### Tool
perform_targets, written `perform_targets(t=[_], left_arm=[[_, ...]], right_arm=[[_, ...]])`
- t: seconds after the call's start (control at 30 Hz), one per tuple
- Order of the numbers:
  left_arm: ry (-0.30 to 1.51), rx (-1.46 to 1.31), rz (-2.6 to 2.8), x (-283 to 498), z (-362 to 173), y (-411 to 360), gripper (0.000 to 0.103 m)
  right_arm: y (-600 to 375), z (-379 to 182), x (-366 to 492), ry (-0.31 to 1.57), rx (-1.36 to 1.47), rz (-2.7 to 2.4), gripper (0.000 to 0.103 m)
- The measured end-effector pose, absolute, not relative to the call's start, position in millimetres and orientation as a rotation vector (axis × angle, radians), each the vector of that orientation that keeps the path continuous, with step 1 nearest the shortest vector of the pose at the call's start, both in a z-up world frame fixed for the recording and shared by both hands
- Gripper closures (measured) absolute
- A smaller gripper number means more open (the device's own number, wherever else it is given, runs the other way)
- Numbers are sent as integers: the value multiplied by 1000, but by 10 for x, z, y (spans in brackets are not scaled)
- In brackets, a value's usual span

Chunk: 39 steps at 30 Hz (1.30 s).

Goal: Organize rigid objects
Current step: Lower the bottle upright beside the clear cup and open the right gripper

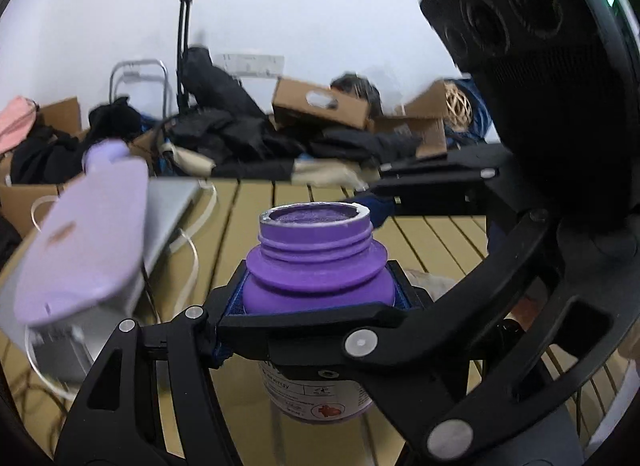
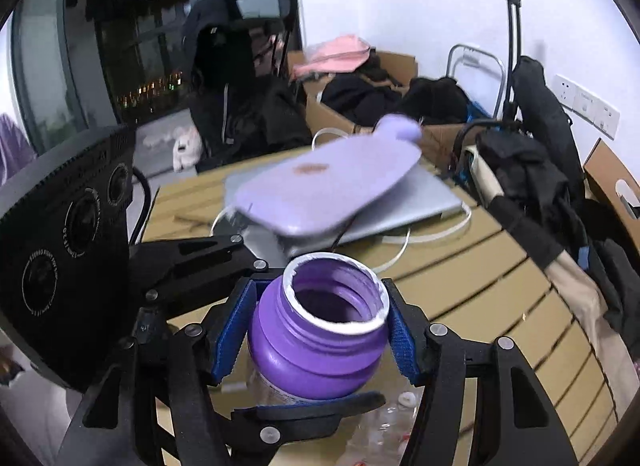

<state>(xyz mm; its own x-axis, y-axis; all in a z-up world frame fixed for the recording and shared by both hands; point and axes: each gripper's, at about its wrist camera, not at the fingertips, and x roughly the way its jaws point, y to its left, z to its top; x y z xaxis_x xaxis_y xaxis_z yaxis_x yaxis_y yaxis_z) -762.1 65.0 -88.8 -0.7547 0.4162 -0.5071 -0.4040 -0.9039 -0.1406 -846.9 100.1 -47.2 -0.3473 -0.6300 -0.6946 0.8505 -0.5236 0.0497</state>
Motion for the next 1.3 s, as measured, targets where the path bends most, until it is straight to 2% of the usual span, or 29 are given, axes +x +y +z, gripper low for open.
perform_targets(t=[0.1, 0.2, 0.3, 0.37, 0.63, 0.8, 1.0, 1.3], left_arm=[[-70, -912, 2579, -7694, -1063, 653, 42], [-51, -1024, 2567, -7723, -1198, 657, 21], [-38, -1034, 2553, -7639, -1217, 632, 16], [-53, -1001, 2562, -7546, -1158, 603, 11], [-44, -946, 2602, -7161, -952, 490, 0], [-71, -964, 2657, -6950, -966, 289, 0], [-97, -1006, 2770, -6724, -830, 207, 0], [-108, -860, 2856, -5918, -277, 212, 0]], right_arm=[[976, -615, -8452, 433, 876, -1972, 36], [978, -750, -8441, 445, 881, -2001, 36], [1025, -790, -8359, 453, 860, -2040, 30], [1068, -733, -8289, 463, 843, -2056, 21], [1317, -281, -7803, 490, 775, -2121, 20], [1807, -177, -7428, 413, 766, -2282, 20], [2299, -418, -7292, 253, 957, -2436, 20], [2339, -205, -6534, 186, 895, -2495, 20]])
